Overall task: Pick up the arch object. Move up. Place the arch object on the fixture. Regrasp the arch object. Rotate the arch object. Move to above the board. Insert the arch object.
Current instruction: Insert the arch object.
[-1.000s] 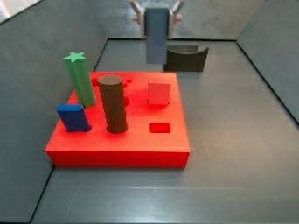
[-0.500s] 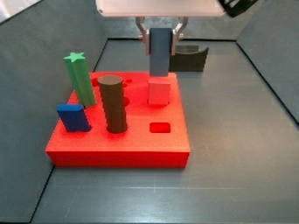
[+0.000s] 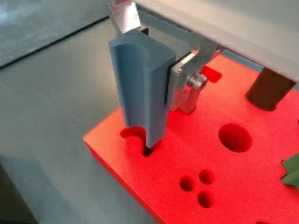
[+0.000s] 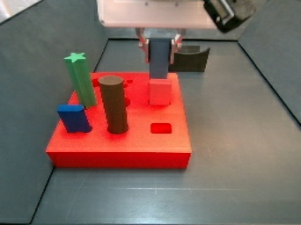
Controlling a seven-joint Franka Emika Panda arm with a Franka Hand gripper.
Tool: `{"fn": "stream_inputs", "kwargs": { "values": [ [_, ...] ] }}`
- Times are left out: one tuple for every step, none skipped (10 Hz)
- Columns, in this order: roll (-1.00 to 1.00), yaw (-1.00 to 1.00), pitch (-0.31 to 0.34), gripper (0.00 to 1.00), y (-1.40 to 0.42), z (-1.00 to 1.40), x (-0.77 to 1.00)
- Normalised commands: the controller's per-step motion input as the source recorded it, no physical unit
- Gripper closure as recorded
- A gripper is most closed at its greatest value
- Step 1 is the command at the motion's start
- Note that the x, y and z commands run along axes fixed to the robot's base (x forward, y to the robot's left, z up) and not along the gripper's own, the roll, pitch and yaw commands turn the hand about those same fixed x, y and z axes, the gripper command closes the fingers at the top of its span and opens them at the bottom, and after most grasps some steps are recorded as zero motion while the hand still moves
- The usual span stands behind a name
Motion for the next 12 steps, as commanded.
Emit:
{"fn": "stream_inputs", "kwargs": {
  "values": [
    [0.09,0.00,0.000,1.00,0.04,-0.30,0.00],
    [0.09,0.04,0.000,1.00,0.04,-0.28,0.00],
    [0.06,0.09,-0.001,1.00,0.03,-0.29,0.00],
    [0.04,0.13,-0.004,1.00,0.01,-0.29,0.04],
    [0.01,0.10,-0.011,1.00,0.00,-0.31,0.12],
    [0.01,0.07,-0.016,1.00,0.00,-0.32,0.13],
    [0.00,0.04,-0.017,1.00,0.00,-0.32,0.12],
    [0.00,0.00,-0.019,1.00,0.00,-0.33,0.19],
    [0.00,-0.01,-0.034,1.00,0.00,-0.35,0.15],
    [0.04,-0.03,-0.011,1.00,0.00,-0.38,0.05],
    [0.07,0.00,0.000,1.00,0.02,-0.35,0.00],
    [0.09,0.00,-0.016,1.00,0.05,-0.35,-0.01]
  ]
}}
